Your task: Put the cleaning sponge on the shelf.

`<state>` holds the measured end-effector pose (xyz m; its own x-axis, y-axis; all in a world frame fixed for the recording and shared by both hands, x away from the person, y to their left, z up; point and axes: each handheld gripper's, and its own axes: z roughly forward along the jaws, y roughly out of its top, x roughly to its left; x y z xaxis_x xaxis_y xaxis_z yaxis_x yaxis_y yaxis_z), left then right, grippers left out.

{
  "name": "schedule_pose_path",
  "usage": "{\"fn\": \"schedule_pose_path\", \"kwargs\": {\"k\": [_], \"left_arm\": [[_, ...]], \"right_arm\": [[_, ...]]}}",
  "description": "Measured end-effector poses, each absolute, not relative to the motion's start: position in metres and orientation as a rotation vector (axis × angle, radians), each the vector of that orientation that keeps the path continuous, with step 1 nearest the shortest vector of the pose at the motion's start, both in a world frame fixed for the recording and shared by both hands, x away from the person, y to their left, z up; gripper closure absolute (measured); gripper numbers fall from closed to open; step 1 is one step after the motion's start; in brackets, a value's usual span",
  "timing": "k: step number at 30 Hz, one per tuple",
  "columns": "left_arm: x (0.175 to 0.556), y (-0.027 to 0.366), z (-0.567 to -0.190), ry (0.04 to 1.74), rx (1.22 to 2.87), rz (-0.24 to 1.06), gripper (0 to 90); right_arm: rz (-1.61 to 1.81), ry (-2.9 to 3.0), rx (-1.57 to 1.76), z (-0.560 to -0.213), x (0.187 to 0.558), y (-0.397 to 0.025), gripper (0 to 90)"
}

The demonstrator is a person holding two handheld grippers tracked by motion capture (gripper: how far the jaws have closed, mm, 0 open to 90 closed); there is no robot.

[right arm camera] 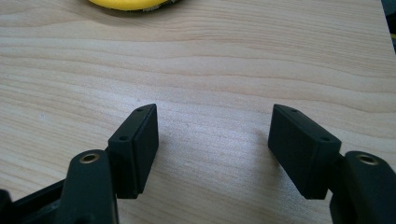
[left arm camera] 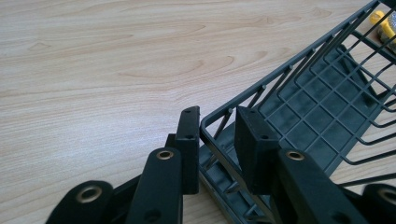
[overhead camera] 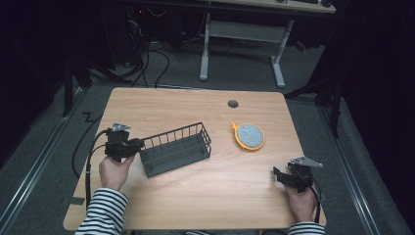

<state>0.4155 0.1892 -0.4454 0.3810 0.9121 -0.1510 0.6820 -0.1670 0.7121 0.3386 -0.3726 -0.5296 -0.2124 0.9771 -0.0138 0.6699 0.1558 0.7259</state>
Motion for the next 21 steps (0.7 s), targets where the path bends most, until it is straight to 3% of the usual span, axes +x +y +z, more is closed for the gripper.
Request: {"fn": "schedule_pose_path", "kwargs": {"k": [21], "left_arm": [[0.41, 0.158, -0.447, 1.318, 1.932, 0.395, 73.1]], "right_arm": [[0.826, 1.949, 1.561, -0.53, 0.339, -0.373, 33.6]]}}
